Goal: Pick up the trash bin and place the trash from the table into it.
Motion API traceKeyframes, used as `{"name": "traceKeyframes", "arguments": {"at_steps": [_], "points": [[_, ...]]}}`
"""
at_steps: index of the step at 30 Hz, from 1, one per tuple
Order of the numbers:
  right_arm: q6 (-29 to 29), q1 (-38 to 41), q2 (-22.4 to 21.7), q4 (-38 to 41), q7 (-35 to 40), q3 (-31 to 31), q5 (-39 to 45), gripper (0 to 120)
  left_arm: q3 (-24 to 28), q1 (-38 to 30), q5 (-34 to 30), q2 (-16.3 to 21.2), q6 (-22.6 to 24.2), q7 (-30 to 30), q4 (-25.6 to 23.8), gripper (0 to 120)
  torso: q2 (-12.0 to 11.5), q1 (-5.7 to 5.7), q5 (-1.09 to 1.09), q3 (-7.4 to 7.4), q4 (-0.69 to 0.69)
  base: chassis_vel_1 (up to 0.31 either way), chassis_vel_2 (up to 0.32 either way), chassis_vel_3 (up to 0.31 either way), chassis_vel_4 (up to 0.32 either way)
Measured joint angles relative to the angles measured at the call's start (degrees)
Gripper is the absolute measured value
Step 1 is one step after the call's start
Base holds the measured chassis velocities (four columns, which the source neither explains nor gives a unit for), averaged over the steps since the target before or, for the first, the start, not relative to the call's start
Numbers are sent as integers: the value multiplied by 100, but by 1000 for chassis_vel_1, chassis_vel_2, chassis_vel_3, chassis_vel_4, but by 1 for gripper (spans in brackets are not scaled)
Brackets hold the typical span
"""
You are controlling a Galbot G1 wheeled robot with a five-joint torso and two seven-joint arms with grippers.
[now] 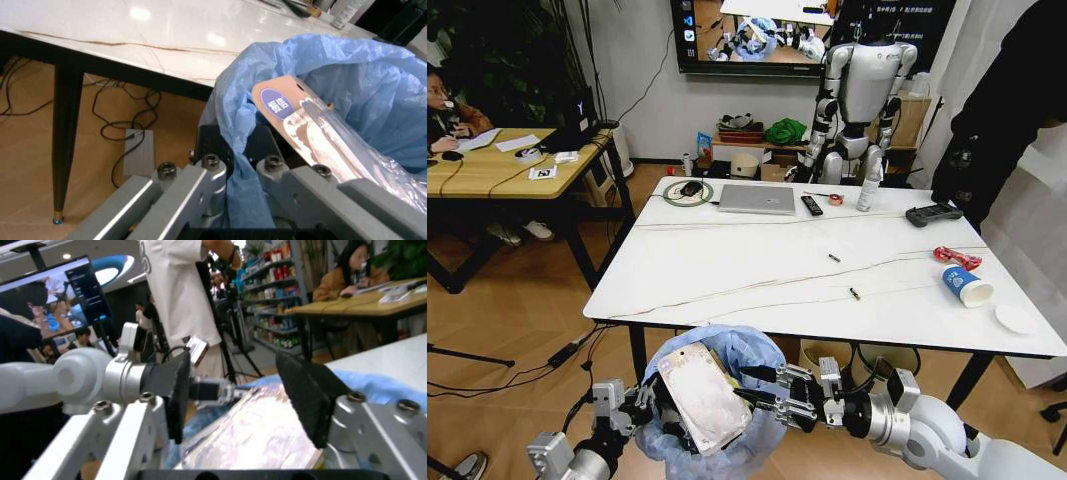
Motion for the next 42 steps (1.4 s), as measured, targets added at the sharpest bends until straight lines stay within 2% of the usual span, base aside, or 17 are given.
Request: {"name": "traceKeyframes", "arguments": {"at_steps": [3, 7, 9, 12, 13, 14, 15, 17, 21, 24, 32, 42], "points": [[-40, 34, 54, 115, 246, 253, 6, 58, 18, 9, 6, 2, 0, 0, 25, 0, 0, 0, 0, 0, -1, 0, 0, 0, 0], [-153, 327, 213, 195, 1339, 678, -68, 75, 42, 38, 51, 8, 1, -1, 91, 0, 0, 0, -1, 0, 1, 0, 0, 0, 0], [-195, 364, 242, 195, 1577, 744, -72, 79, 44, 42, 60, 9, 1, -2, 96, 0, 0, 0, -1, 0, 2, 0, 0, 0, 0], [-436, 438, 367, 173, 2632, 974, -187, 91, 46, 76, 95, -1, -4, -1, 116, 0, 0, 0, -2, 0, 1, 0, 0, 0, 0], [-576, 448, 440, 143, 3279, 1028, -369, 97, 45, 89, 122, -5, -10, 2, 128, 0, 0, 1, -1, 0, 1, 0, 0, 0, 0], [-638, 452, 491, 106, 3716, 1035, -504, 98, 44, 90, 136, -7, -13, 5, 129, 0, 0, 0, -1, 0, 1, 0, 0, 0, 0], [-638, 452, 491, 106, 3716, 1035, -504, 98, 44, 90, 136, -7, -13, 5, 129, 0, 0, 0, -1, 0, 1, 0, 0, 0, 0], [-903, 465, 627, -102, 4469, 1047, -767, 100, 38, 93, 147, -9, -15, 8, 113, 0, 0, 0, 0, 0, 0, 0, 0, 0, 0], [-1132, 468, 735, -358, 4669, 1072, -958, 100, 22, 92, 156, -9, -16, 11, 95, 0, 0, 0, 0, 0, 0, 0, 0, 0, 0], [-1818, 447, 817, -634, 4908, 1228, -1442, 100, 20, 100, 171, -23, -21, 12, 69, 0, 0, 0, 0, 0, 1, 0, 0, 0, 0], [-2694, 329, 914, -843, 5160, 1519, -1790, 100, -3, 96, 182, -40, -33, 23, 53, 0, 0, 0, 0, 0, 0, 0, 0, 0, 0], [-2629, 484, 952, -1201, 4774, 1571, -1491, 100, 1, 87, 178, -23, -40, 26, 35, 0, 0, 0, -1, 0, 0, 0, 0, 0, 0]]}}
